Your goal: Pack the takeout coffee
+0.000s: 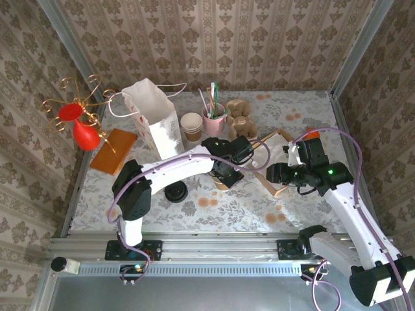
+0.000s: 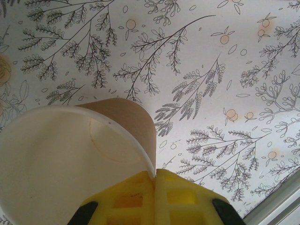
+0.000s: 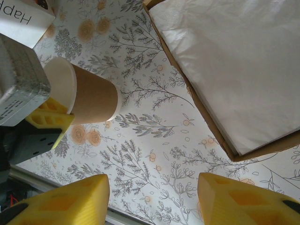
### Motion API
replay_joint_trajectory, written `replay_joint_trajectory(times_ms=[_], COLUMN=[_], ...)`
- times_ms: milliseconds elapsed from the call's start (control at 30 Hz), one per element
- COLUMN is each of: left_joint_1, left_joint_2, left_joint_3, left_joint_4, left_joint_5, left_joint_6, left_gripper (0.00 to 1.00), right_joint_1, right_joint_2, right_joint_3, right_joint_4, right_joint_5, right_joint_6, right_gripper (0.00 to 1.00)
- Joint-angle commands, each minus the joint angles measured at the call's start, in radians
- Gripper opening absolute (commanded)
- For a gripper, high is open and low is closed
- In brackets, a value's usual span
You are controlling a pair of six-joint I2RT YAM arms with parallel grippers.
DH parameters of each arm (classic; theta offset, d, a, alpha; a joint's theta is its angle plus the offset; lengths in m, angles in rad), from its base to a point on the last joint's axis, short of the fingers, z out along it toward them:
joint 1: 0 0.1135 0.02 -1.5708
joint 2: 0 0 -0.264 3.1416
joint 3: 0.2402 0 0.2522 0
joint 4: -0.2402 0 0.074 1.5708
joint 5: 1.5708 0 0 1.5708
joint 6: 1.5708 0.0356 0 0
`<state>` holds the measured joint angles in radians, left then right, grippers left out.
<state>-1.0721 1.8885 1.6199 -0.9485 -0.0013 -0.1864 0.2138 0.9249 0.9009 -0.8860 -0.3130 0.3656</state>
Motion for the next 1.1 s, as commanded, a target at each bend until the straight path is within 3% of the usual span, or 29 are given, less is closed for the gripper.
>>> replay_joint_trajectory(times_ms=[0,667,1067], left_joint_1=[0.008,-0.017,-0.030], left_joint_2=[0.034,0.078,0.086], left_joint_3=[0.042,0.064,0.066], left_joint_4=[-0.013,-0.014,-0.021], left_joint_5=[0.018,-0.002,-0.011], left_joint_6=[0.024,0.024,0.022], left_gripper=[0.00,0.00,0.17], right_joint_1=[-0.003,-0.002,-0.002], right_joint_2=[0.007,-0.006,-0.014], right_joint_3=[-0.012,-0.016,-0.019], right_joint_4=[0.005,0.002,0.002], right_joint_5=[0.021,0.023,0.021], right_joint_6=[-0.015,-0.015,-0.013], right_gripper=[0.54,0.56,0.57])
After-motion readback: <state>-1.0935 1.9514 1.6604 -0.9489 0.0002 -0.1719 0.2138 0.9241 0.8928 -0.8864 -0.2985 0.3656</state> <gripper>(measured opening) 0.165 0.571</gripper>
